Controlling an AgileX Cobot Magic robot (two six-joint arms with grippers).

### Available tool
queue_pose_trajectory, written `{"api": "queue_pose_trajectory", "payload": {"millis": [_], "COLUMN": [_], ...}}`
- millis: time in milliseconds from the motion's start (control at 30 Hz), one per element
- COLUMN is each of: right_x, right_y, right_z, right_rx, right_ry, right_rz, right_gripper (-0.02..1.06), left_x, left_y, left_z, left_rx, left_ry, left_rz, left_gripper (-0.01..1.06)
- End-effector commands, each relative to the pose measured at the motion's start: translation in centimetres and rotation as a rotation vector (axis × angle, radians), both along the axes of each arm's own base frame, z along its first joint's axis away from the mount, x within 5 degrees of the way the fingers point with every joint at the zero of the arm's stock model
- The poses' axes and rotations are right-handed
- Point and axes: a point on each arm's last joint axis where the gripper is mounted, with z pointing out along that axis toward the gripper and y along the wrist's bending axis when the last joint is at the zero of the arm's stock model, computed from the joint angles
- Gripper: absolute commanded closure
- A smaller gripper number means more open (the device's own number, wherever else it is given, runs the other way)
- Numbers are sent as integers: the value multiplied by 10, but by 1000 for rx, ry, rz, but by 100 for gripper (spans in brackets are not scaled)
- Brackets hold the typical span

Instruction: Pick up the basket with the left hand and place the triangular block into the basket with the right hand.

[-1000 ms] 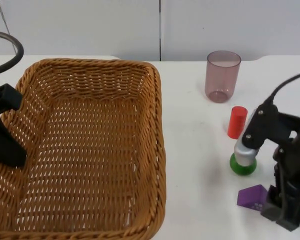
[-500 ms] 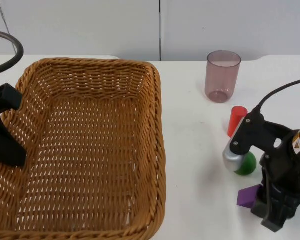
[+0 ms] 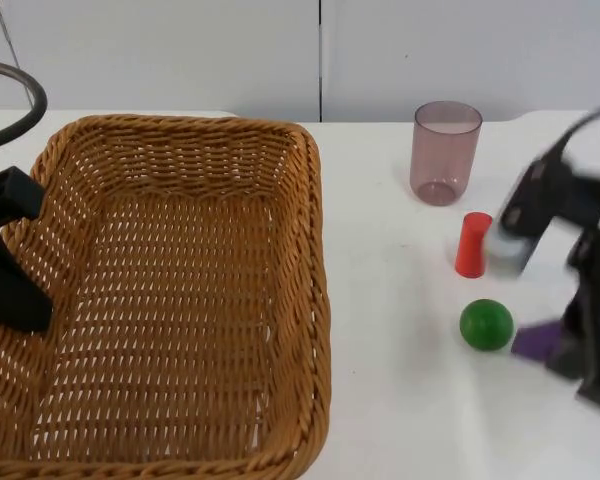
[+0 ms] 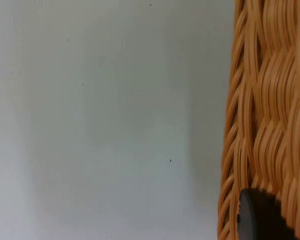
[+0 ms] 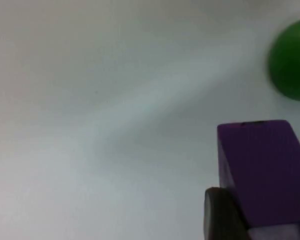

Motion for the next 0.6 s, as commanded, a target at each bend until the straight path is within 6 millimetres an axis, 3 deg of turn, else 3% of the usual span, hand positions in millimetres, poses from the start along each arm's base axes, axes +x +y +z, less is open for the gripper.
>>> {"api": "queue_pose_trajectory", "payload": {"millis": [0, 33, 67, 133, 367, 567], "right_x": [-12, -12, -17, -24, -33, -27], "right_y": [-1, -1, -3, -7, -12, -9], "right_z": [46, 46, 65, 83, 91, 106], "right_rx": [66, 66, 103, 141, 137, 203], "right_ry": [-27, -27, -70, -106, -76, -97], "right_rz": [-26, -26, -33, -65, -95, -193], "right_gripper": [105, 105, 105, 105, 105, 105], "left_x": [0, 0, 0, 0, 0, 0], "left_y": [-1, -1, -1, -1, -1, -1], "left_z": [3, 3, 3, 3, 3, 3], "left_rx": [-26, -26, -26, -26, -26, -26], "left_ry": [-12, -12, -12, -12, -12, -12], "left_rz": [26, 26, 26, 26, 26, 26], "left_gripper": [105, 105, 105, 105, 105, 105]}}
